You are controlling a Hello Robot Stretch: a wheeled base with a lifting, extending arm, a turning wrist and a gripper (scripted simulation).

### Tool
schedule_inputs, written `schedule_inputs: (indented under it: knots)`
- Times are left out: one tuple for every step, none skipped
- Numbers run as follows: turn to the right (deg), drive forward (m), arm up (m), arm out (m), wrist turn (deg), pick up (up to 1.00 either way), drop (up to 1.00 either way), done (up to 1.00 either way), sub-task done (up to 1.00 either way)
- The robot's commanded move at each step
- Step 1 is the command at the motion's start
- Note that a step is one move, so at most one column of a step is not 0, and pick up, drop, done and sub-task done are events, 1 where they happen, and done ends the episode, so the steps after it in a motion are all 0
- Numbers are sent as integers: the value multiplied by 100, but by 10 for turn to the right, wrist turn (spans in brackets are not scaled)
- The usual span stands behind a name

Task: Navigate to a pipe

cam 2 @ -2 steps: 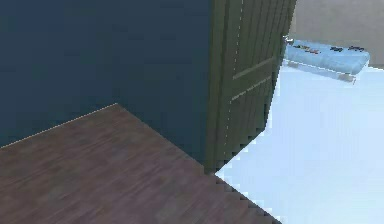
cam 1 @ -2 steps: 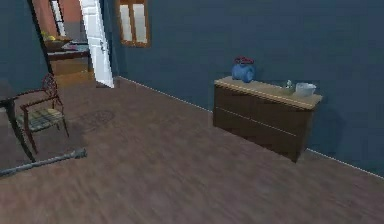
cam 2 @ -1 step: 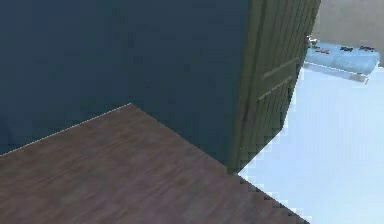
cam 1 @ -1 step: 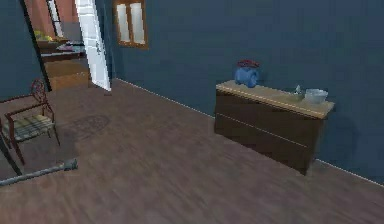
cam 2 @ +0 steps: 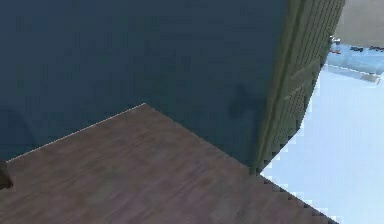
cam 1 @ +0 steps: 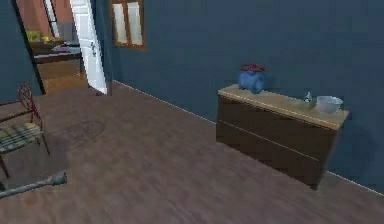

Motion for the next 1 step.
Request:
schedule_inputs:
  knots:
    - [120, 0, 0, 0, 0, 0, 0, 0, 0]
